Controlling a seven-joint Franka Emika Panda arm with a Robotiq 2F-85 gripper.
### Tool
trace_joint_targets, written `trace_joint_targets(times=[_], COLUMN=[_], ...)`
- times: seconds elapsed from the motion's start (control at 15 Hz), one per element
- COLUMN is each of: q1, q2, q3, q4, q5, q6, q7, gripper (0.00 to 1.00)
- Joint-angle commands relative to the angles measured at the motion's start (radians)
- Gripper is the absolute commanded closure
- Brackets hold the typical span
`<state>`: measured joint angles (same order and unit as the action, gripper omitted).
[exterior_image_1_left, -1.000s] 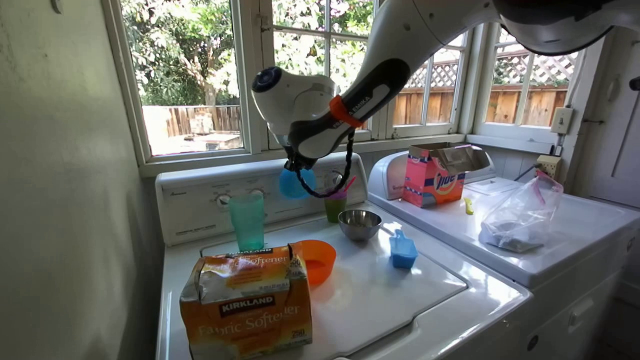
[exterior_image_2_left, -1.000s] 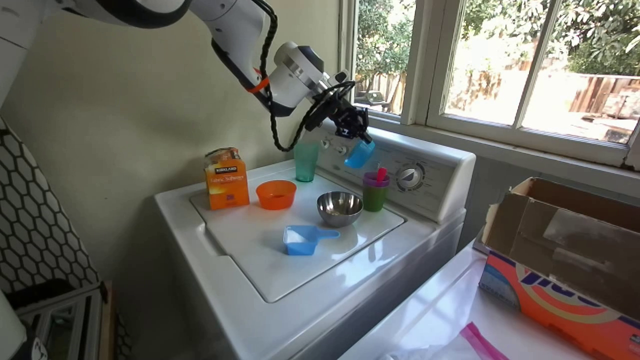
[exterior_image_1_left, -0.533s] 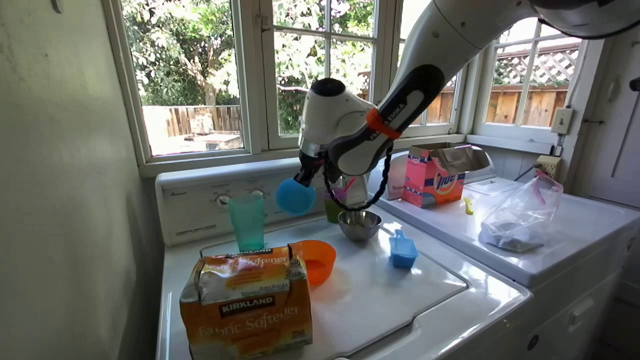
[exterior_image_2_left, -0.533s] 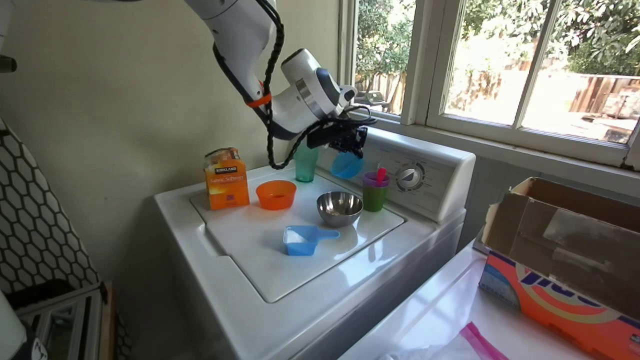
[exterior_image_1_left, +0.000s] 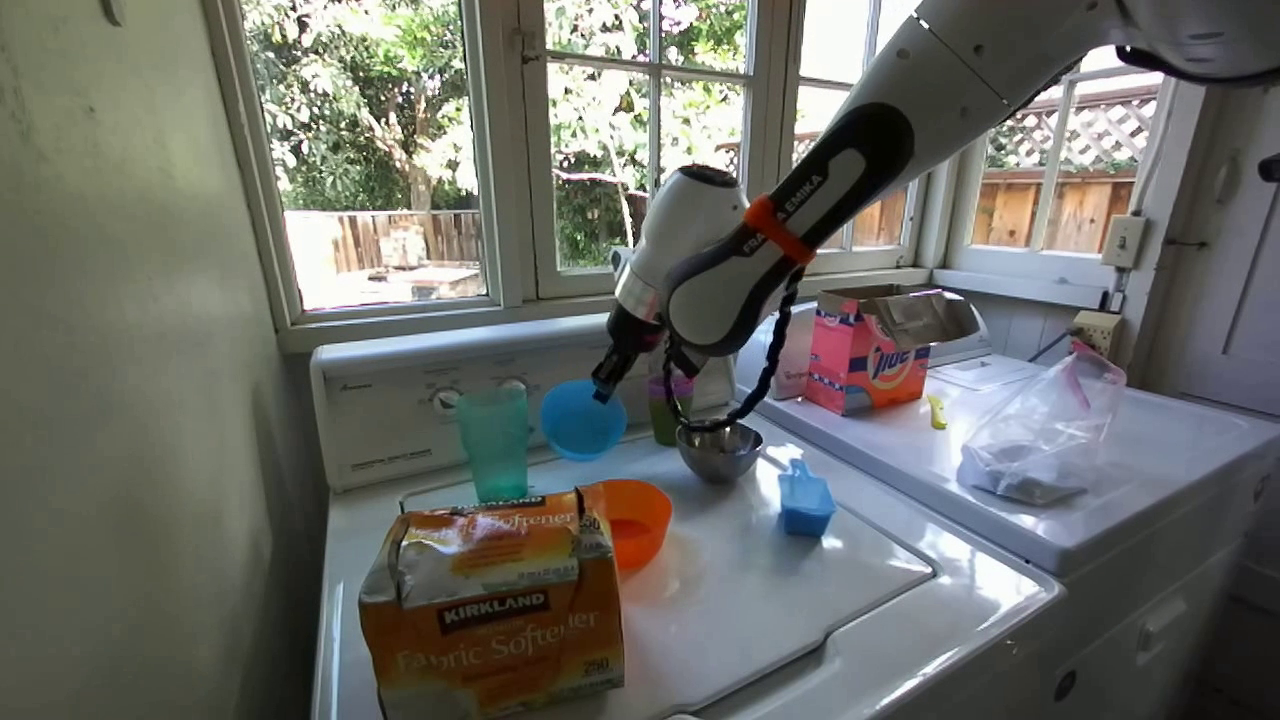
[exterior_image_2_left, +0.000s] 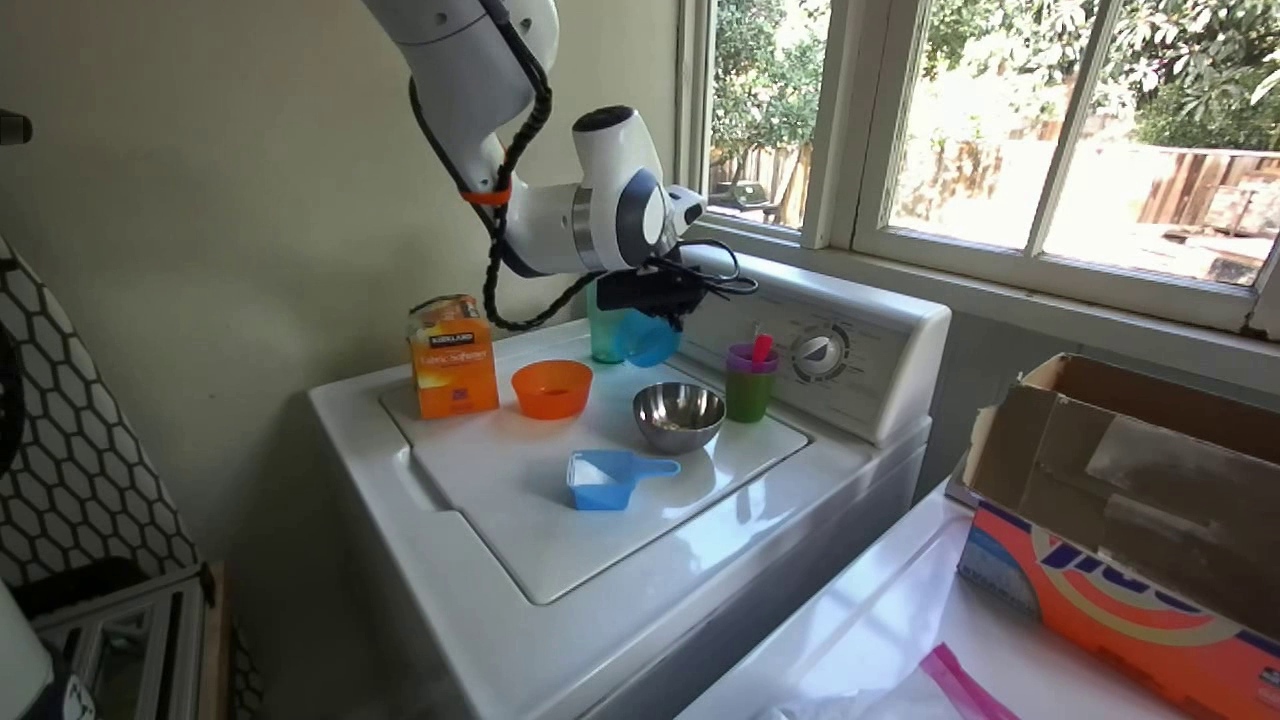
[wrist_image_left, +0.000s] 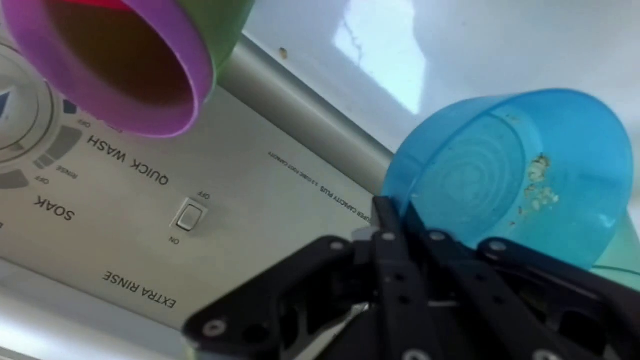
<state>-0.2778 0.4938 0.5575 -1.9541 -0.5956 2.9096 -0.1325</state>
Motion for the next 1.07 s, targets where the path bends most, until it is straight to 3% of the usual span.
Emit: trace_joint_targets(times=[0.0, 0.2, 0.27, 0.6, 1.0], q1=[-0.137, -0.187, -0.070, 0.066, 0.195], q2=[-0.051, -0.059, -0.096, -0.048, 0.020], q3=[0.135, 0.171, 0.042, -0.096, -0.194], q4=[-0.023, 0.027, 0.038, 0.146, 0.256], q5=[0.127, 0.194, 0.335, 0.489, 0.551], q6=[-0.138, -0.305, -0.309, -0.387, -0.522], q7=[-0.113, -0.150, -0.243, -0.394, -0.471], gripper=[0.99, 0.99, 0.99, 0.99, 0.99])
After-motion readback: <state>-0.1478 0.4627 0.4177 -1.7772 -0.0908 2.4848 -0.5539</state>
